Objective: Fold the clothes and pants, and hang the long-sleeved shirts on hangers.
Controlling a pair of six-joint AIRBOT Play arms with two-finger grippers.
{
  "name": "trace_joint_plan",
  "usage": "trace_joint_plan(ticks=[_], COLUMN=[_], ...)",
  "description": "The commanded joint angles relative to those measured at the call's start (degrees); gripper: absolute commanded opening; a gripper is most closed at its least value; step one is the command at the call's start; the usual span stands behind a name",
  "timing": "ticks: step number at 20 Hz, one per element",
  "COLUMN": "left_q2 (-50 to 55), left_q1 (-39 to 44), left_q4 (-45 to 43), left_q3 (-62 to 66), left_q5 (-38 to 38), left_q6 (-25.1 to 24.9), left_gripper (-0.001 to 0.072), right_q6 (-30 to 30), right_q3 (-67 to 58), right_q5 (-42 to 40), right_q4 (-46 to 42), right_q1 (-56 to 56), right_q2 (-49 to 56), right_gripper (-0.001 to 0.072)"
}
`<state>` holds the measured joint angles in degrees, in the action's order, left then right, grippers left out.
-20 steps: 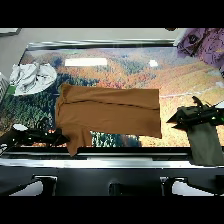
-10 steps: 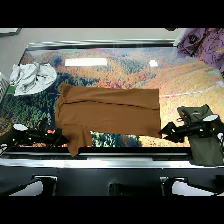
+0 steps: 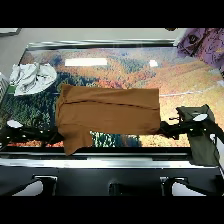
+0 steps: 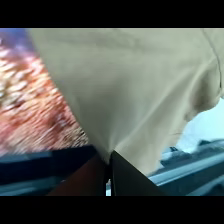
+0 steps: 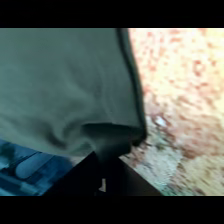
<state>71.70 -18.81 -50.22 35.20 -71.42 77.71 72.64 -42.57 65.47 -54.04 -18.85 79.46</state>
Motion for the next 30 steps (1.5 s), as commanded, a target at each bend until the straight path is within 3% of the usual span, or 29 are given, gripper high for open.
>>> trace_joint_plan(ticks=[1, 6, 10, 15, 21, 23, 26, 30], left_q2=[-7.3, -25.9, -33.0, -21.7, 0.1, 5.7, 13.6, 22.1], left_q1=[-2.2, -1.6, 4.0, 9.3, 10.8, 10.8, 10.8, 10.8], left_q4=[-10.9, -13.7, -11.3, -11.3, -8.9, -8.9, -8.7, -8.7], left_q3=[3.2, 2.8, 3.3, 9.7, 26.0, 30.6, 37.8, 47.3], left_q5=[-5.3, -13.3, -13.6, -5.3, -3.3, -1.6, -1.4, -1.6], left_q6=[8.3, 16.3, 17.5, 16.0, 10.9, 10.7, 10.5, 9.5], left_gripper=[0.0012, 0.0012, 0.001, 0.001, 0.001, 0.001, 0.001, 0.001], right_q6=[9.3, 17.9, 18.1, 13.9, 12.2, 13.0, 18.9, 19.8], right_q3=[-0.2, -0.2, -0.2, -4.4, -12.6, -15.4, -20.6, -26.2], right_q5=[5.2, 17.0, 18.4, 12.9, 4.0, -0.3, -4.2, -4.7], right_q4=[-6.4, -16.2, -15.1, -10.1, -8.2, -9.1, -15.7, -17.2], right_q1=[0.5, 0.5, 0.5, 0.5, 4.0, 7.0, 10.3, 10.9], right_q2=[-6.8, -19.8, -26.3, -23.1, -11.4, -7.3, -1.1, 4.7], right_gripper=[0.0025, 0.0025, 0.0025, 0.0025, 0.0024, 0.0024, 0.0024, 0.0024])
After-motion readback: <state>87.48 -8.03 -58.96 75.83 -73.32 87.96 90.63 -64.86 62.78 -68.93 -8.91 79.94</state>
